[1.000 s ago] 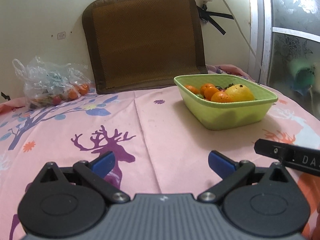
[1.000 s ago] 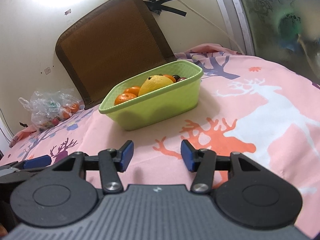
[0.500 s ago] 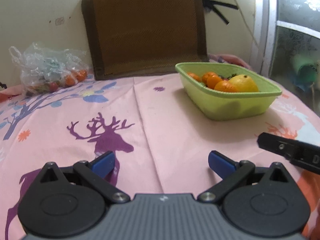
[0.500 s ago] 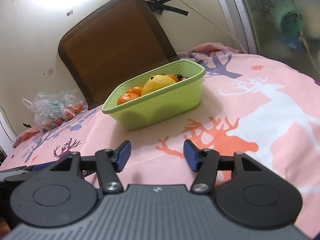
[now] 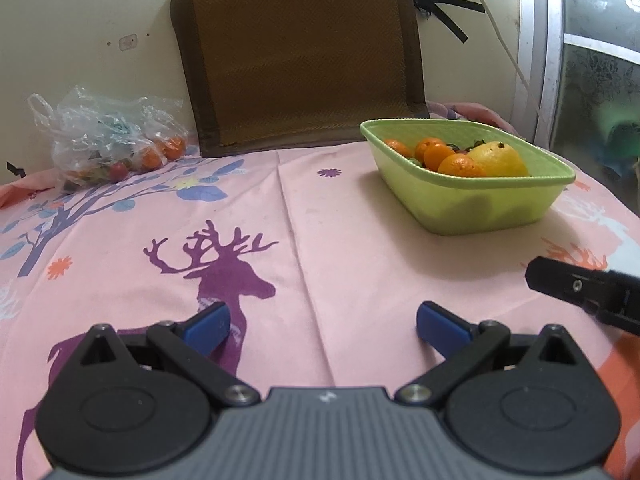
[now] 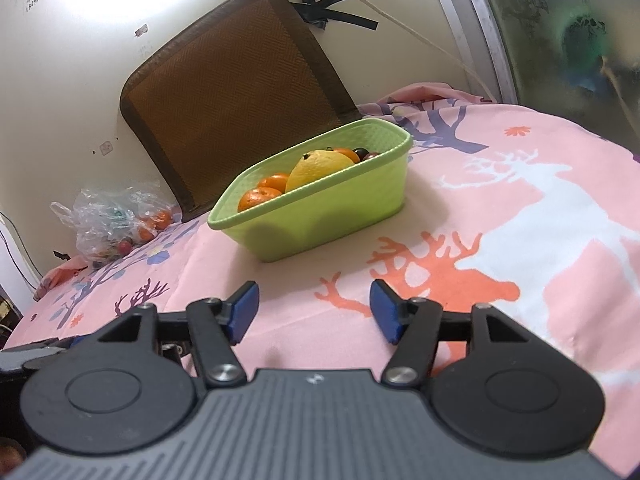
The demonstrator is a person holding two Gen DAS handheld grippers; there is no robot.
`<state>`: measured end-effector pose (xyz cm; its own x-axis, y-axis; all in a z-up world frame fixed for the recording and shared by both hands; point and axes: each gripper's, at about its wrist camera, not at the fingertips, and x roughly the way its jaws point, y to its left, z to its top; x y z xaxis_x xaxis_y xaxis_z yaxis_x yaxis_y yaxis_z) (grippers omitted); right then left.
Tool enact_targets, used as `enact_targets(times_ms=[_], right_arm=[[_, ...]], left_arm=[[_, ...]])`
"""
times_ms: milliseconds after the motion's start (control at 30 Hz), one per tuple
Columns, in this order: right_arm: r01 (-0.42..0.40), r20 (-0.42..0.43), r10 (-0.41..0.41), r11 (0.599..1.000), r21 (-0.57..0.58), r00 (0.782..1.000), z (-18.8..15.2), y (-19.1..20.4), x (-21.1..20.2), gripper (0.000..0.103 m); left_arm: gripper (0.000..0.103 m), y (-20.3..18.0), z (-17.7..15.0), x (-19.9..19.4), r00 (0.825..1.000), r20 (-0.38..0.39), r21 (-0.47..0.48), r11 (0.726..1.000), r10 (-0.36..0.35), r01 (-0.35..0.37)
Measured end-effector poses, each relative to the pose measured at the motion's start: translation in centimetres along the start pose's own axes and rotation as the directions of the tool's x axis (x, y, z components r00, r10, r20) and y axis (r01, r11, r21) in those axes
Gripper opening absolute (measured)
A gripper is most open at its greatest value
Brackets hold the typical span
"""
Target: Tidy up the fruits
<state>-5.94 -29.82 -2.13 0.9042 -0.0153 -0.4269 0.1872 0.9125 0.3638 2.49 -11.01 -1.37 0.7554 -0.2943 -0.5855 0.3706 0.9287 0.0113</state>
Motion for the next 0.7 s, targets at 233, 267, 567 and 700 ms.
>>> enact_targets(times_ms=[233, 267, 567, 700], right_arm=[[-0.012, -0.001, 0.012, 1.000, 0.013, 1.000, -0.02, -0.15, -0.16, 0.065], [-0.014, -0.001, 0.014, 1.000, 0.013, 1.000, -0.02, -0.13, -0.17, 0.066], [-0.025, -0.003, 0.025, 1.000, 0.018, 1.000, 0.03, -0.12, -0.15, 0.068], [-0.025, -0.003, 0.025, 1.000, 0.019, 1.000, 0.03, -0.08, -0.15, 0.068]], left_arm=[[0.103, 0.04, -0.10, -0.61, 0.998, 0.040, 0.003, 0.999, 0.042, -0.042], [0.103, 0.05, -0.08, -0.61, 0.998, 0.041, 0.004, 0.999, 0.044, -0.044], [0.103, 0.43, -0.01, -0.51, 0.998, 0.031, -0.024, 0.998, 0.058, -0.057], [0.103, 0.48, -0.12, -0.79, 0.997, 0.049, -0.025, 0.998, 0.065, -0.064]])
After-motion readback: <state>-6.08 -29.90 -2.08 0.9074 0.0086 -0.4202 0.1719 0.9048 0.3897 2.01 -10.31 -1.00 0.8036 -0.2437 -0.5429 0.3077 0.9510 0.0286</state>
